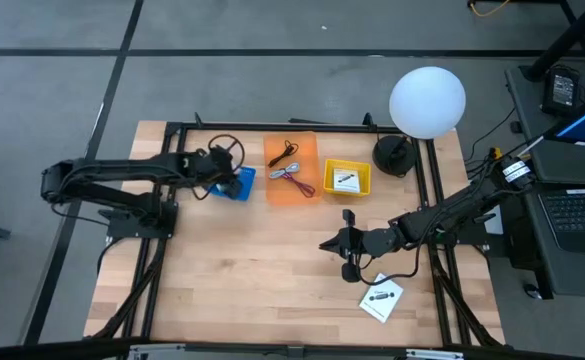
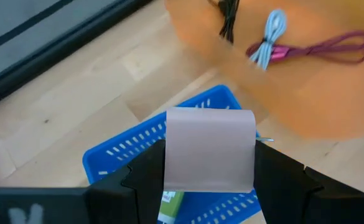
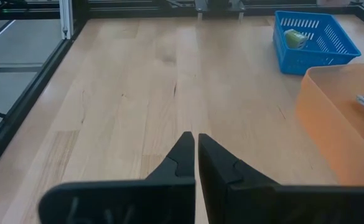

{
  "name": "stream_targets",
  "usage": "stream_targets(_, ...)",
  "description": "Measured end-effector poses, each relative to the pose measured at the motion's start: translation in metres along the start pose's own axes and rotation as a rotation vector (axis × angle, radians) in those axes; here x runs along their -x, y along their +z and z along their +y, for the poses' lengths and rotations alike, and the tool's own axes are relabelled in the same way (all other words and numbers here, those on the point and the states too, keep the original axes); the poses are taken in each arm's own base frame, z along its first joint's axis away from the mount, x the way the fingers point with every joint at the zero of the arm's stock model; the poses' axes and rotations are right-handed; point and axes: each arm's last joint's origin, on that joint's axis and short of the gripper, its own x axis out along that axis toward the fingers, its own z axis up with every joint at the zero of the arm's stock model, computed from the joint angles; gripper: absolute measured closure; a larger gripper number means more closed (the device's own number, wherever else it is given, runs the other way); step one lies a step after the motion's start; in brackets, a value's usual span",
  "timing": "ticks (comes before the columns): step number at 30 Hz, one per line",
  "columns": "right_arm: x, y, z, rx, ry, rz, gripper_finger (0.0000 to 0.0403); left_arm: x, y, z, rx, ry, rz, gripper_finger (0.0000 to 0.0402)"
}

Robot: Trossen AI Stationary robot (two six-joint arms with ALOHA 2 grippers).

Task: Pick and place items into bin
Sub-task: Put the pink charger adapter into the blue bin

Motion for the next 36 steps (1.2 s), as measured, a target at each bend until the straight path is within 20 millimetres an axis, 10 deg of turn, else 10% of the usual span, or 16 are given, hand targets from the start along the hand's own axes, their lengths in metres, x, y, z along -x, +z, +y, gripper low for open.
stream_targets(16,0.000,0.000,0.000,0.000,-0.001,0.002,0.0399,-0.057,-0.017,-0.018,-0.115,0.120,0.224,0.0206)
stream_targets(36,0.000,0.000,0.000,-0.001,-0.001,0.002,0.0399,-0.069,-0.016,-0.025,-0.178,0.100,0.208,0.0191)
